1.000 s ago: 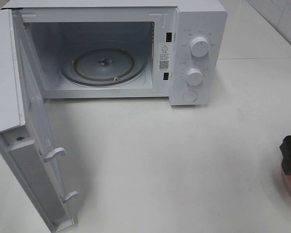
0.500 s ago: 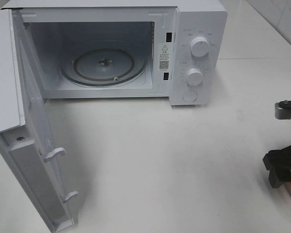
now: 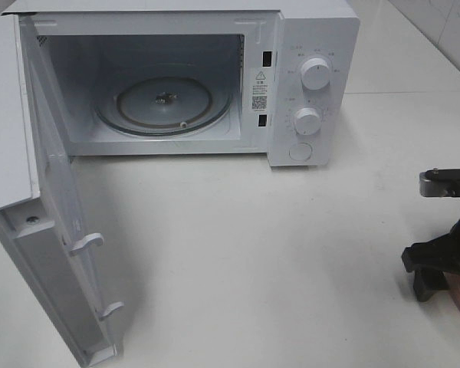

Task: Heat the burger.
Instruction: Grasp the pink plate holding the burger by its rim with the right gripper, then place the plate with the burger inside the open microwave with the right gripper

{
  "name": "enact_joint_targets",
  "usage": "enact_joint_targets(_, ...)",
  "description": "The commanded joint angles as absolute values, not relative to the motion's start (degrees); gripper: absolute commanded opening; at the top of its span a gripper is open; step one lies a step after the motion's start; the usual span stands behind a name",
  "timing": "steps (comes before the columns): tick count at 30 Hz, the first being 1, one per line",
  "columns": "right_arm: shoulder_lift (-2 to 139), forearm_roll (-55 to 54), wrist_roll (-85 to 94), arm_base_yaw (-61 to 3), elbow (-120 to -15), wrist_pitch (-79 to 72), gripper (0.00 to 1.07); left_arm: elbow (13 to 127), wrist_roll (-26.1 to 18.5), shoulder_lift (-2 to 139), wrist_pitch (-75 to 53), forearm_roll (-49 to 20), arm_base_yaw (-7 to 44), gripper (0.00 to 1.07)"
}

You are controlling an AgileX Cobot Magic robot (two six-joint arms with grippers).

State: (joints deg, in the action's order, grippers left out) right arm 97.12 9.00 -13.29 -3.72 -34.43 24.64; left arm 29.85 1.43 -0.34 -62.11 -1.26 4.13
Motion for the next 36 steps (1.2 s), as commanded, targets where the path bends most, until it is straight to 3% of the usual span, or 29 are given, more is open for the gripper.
enact_joint_targets(1, 99.3, 9.6, -13.3, -3.4, -34.7, 23.5, 0.84, 29.7, 1.4, -1.2, -61.4, -1.3, 4.1, 1.00)
enact_joint_targets(5, 99.5, 9.6, -13.3, -3.4, -34.8, 23.4, 0.81, 29.7, 1.4, -1.2, -61.4, -1.3, 4.1, 1.00)
enact_joint_targets(7, 99.5, 9.7, -13.3, -3.4, -34.8, 23.8, 0.67, 29.7, 1.4, -1.2, -61.4, -1.3, 4.1, 1.00)
enact_joint_targets(9, 99.5, 9.7, -13.4, -3.4, -34.8, 24.0, 0.64, 29.7, 1.4, -1.2, -61.4, -1.3, 4.1, 1.00)
enact_joint_targets(10, 99.5, 9.7, -13.4, -3.4, -34.8, 24.8, 0.55, 29.7, 1.4, -1.2, -61.4, -1.3, 4.1, 1.00)
enact_joint_targets(11, 99.5, 9.7, -13.4, -3.4, -34.8, 24.8, 0.55, 29.7, 1.4, -1.2, -61.4, -1.3, 4.1, 1.00)
enact_joint_targets(12, 99.5, 10.1, -13.4, -3.4, -34.8, 25.0, 0.43, 29.7, 1.4, -1.2, -61.4, -1.3, 4.1, 1.00)
enact_joint_targets(13, 99.5, 10.1, -13.4, -3.4, -34.8, 25.0, 0.43, 29.7, 1.4, -1.2, -61.4, -1.3, 4.1, 1.00)
enact_joint_targets(14, 99.5, 10.5, -13.6, -3.4, -34.8, 25.1, 0.36, 29.7, 1.4, -1.2, -61.4, -1.3, 4.1, 1.00)
enact_joint_targets(15, 99.5, 11.0, -13.8, -3.4, -34.8, 25.2, 0.23, 29.7, 1.4, -1.2, -61.4, -1.3, 4.1, 1.00)
enact_joint_targets(18, 99.5, 11.0, -13.8, -3.4, -34.8, 25.5, 0.17, 29.7, 1.4, -1.2, -61.4, -1.3, 4.1, 1.00)
enact_joint_targets(20, 99.5, 11.0, -13.8, -3.4, -34.8, 26.0, 0.00, 29.7, 1.4, -1.2, -61.4, -1.3, 4.1, 1.00)
enact_joint_targets(31, 99.4, 11.7, -14.6, -4.0, -34.8, 27.5, 0.00, 29.7, 1.4, -1.2, -61.4, -1.3, 4.1, 1.00)
enact_joint_targets(36, 99.4, 17.6, -21.5, -7.6, -34.8, 29.8, 0.00, 29.7, 1.4, -1.2, -61.4, -1.3, 4.1, 1.00)
